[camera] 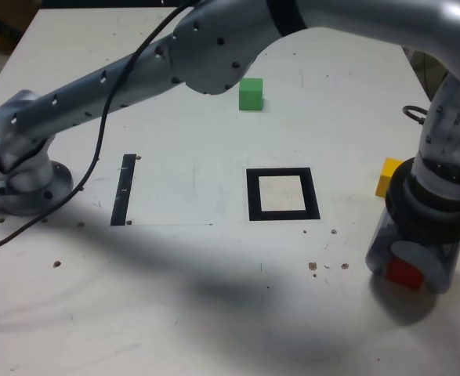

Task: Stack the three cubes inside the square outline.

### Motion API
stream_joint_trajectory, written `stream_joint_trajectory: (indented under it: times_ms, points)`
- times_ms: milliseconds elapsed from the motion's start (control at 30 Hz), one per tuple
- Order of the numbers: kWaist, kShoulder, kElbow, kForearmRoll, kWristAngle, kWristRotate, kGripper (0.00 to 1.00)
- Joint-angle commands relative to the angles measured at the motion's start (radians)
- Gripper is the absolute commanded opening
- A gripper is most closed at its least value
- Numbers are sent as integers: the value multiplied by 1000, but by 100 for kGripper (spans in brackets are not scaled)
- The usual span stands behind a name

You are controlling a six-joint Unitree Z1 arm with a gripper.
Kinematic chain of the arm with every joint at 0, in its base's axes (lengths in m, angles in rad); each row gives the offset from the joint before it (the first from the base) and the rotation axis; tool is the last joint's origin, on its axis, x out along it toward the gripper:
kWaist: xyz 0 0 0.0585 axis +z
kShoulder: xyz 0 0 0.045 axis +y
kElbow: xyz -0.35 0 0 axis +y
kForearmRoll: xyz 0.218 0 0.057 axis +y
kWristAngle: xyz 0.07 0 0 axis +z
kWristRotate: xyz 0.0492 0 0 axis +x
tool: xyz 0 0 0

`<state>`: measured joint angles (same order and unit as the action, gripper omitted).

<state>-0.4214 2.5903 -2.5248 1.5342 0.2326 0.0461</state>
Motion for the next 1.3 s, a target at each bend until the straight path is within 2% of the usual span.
stream_joint_trajectory:
  times_ms: [0, 100, 233, 367, 533, 700, 867, 967, 1100, 1267]
  points:
    - [2, 7, -4, 1, -9, -1, 14]
    - [2, 2, -10, 9, -16, 1, 13]
    - [1, -40, -2, 52, 0, 4, 13]
    - [4, -150, 93, 85, 26, -3, 13]
    - [25, -332, 332, 68, 46, -90, 13]
    - [70, -462, 581, -24, 32, -183, 13]
    - [144, -548, 825, -199, -14, -209, 13]
    - [187, -582, 940, -274, -41, -228, 13]
    - [215, -630, 1062, -329, -64, -307, 13]
    - [217, -639, 1121, -353, -80, -380, 13]
